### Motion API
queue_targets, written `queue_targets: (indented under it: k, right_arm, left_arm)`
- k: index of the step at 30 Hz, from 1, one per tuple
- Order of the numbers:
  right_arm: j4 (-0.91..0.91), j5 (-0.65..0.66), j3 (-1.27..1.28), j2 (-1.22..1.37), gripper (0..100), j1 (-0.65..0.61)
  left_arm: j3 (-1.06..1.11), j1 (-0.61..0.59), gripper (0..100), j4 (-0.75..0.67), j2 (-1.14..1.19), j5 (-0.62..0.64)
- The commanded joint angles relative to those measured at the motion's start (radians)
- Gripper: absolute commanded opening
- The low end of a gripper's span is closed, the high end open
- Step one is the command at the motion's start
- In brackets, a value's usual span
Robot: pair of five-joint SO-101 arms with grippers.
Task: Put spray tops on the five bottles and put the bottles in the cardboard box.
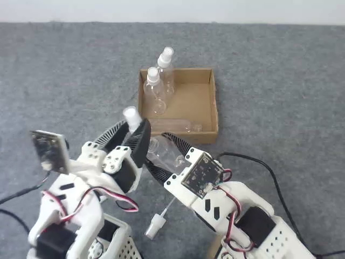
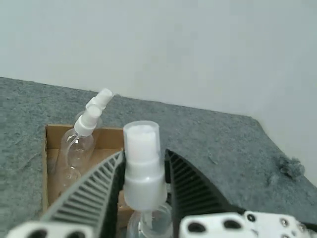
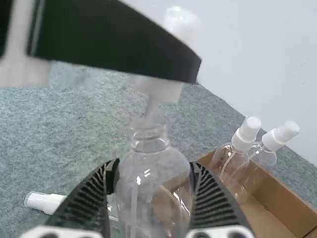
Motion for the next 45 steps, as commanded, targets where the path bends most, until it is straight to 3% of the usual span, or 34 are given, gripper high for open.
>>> queue_targets:
  k: [1, 11, 16, 25, 37, 45]
  right_arm:
    - [-0.018, 0.006, -0.018, -0.010, 0.6, -0.002]
    - [-0.002, -0.081, -0.020, -0.010, 0.6, 0.085]
    - [0.025, -0.086, -0.025, -0.015, 0.6, 0.087]
    - [0.027, -0.180, -0.025, -0.010, 0.6, 0.090]
    - [0.077, -0.180, -0.017, -0.010, 0.6, 0.085]
    - [0.122, -0.178, -0.017, -0.010, 0.6, 0.068]
  left_arm:
    - [0.018, 0.057, 1, 0.006, -0.008, -0.023]
    - [0.022, 0.195, 1, 0.061, -0.008, -0.026]
    - [0.016, 0.196, 3, 0.054, -0.008, -0.110]
    - [0.015, 0.198, 18, 0.109, -0.008, -0.161]
    - [-0.065, 0.198, 25, 0.101, -0.008, -0.166]
    - [-0.104, 0.199, 24, 0.104, -0.008, -0.265]
